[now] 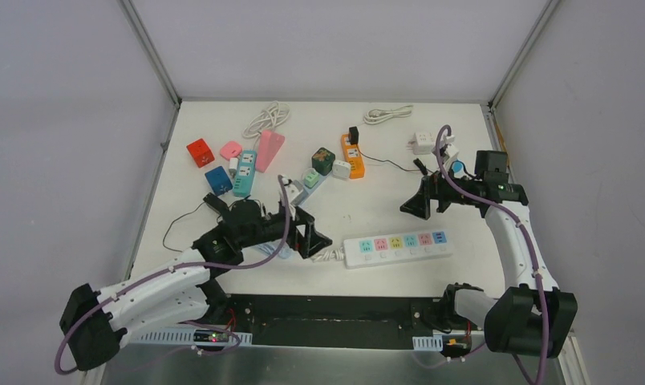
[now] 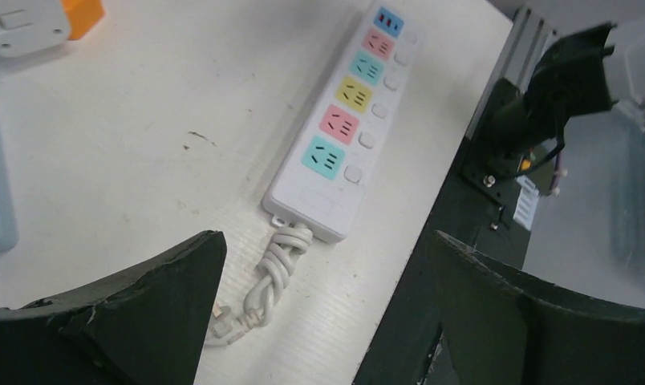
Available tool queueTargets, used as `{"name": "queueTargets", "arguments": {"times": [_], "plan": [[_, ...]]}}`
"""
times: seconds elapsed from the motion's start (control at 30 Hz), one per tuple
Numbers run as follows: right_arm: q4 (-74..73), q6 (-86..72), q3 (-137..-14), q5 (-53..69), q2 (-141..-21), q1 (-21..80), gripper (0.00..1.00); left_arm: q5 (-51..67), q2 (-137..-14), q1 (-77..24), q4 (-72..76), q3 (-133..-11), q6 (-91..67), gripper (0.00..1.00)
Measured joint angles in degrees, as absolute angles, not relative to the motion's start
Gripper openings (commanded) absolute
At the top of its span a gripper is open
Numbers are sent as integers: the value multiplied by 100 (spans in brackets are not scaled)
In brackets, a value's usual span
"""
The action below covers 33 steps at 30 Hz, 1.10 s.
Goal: Pull the plug off the socket
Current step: Pick up the socket from the center of the board.
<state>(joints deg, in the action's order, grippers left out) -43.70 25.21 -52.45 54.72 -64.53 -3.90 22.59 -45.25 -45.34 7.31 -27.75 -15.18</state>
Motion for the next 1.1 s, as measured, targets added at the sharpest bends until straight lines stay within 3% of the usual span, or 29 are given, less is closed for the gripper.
{"name": "queueTargets", "arguments": {"times": [0.2,0.57,1.1], "plan": [[-4370,2523,-5245,5472,-6453,-484,100,1317,-5339,-5841,777,-2884,-692,99],[-4368,2541,-5245,5485,-6453,-504,100,346,-6311,-6877,954,-3083,283,99],[-4370,2541,-5245,5492,-6442,-506,100,148,-6464,-6982,1391,-3083,563,99]]}}
